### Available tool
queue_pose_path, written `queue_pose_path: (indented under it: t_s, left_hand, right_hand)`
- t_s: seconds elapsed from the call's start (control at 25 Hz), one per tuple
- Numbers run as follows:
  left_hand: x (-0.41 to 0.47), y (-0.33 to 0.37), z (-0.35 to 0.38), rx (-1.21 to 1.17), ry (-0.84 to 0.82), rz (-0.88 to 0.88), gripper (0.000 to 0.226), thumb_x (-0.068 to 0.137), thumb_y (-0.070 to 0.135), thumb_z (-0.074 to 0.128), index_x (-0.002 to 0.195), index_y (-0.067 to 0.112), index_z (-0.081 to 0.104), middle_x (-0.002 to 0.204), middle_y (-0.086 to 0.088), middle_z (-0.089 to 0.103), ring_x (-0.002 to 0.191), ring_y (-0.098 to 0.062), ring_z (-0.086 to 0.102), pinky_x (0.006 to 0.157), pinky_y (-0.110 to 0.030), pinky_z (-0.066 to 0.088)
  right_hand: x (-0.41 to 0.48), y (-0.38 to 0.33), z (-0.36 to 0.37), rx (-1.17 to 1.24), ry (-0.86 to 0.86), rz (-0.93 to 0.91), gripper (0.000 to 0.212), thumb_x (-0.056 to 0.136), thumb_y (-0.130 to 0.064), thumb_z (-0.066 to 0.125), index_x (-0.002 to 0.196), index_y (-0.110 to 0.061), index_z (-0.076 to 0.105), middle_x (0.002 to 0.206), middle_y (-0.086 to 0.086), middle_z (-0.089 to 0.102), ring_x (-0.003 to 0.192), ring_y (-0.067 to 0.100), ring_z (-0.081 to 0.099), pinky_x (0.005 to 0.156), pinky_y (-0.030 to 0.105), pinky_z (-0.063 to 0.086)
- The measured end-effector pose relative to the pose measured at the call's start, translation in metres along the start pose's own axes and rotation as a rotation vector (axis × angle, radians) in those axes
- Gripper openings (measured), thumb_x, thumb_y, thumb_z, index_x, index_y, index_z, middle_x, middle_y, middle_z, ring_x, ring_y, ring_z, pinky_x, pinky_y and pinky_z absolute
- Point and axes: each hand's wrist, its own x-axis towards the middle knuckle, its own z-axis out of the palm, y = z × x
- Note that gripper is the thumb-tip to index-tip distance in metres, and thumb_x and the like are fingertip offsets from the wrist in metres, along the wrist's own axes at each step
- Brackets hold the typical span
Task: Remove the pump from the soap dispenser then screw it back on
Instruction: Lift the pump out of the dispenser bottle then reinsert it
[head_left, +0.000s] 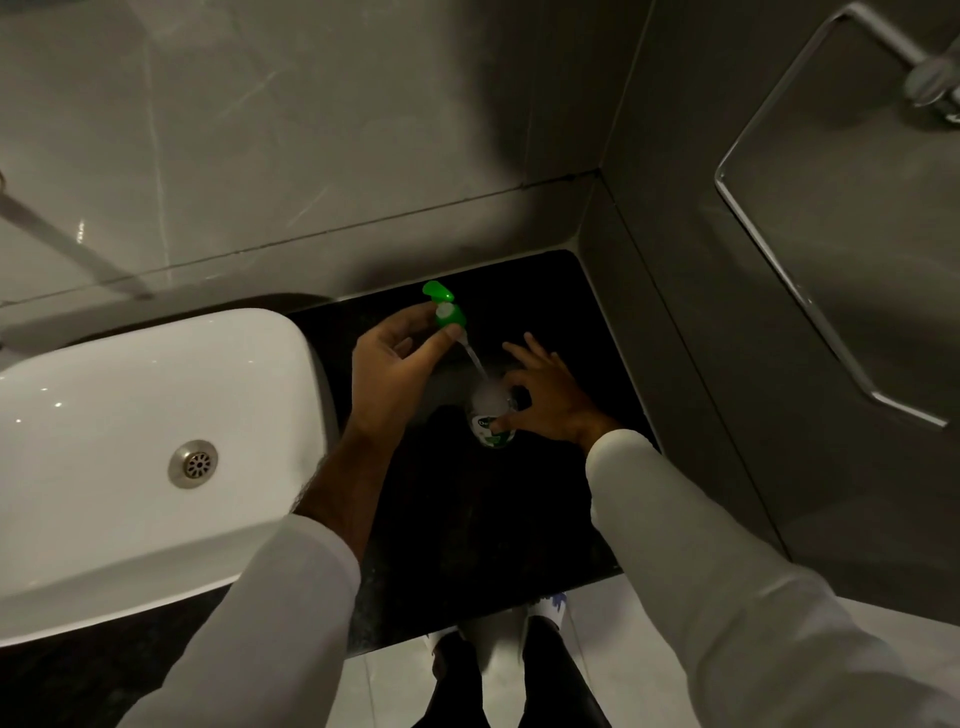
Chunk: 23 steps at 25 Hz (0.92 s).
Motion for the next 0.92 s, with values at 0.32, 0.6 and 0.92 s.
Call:
queue_pose_path:
  t_s: [0.32,0.6,0.92]
  left_hand:
    - [-0.004,-0.036,0.016,0.241,-0.148,-0.085,0.032,0.085,0.015,0.084,0.105,0.036,0.07,0.093,0.024,0.074,0.093,0.02,0.067,0.079,-0.002,0.051]
    - [-0.009,-0.046,0.019,0.292,-0.301,-0.113,0.042,0.089,0.011,0.079,0.121,0.037,0.067,0.11,0.023,0.07,0.107,0.012,0.065,0.09,-0.006,0.051]
    - [-0.019,-0.054,0.024,0.385,-0.385,-0.026,0.039,0.088,0.021,0.081,0.119,0.04,0.067,0.114,0.027,0.059,0.104,0.028,0.054,0.081,0.007,0.04]
  right_hand:
    - [0.003,0.005,0.003,0.037,0.02,-0.03,0.041,0.075,-0.045,0.082,0.1,-0.014,0.073,0.17,-0.006,0.015,0.159,0.02,-0.007,0.127,0.053,-0.001]
    - [0.005,0.011,0.005,-0.005,0.048,-0.044,0.039,0.073,-0.053,0.08,0.094,-0.021,0.074,0.17,-0.011,0.01,0.158,0.021,-0.011,0.123,0.056,-0.006]
    - [0.005,0.013,0.006,-0.01,0.042,-0.053,0.047,0.075,-0.056,0.077,0.11,-0.024,0.075,0.171,-0.01,0.008,0.158,0.022,-0.012,0.123,0.058,-0.005]
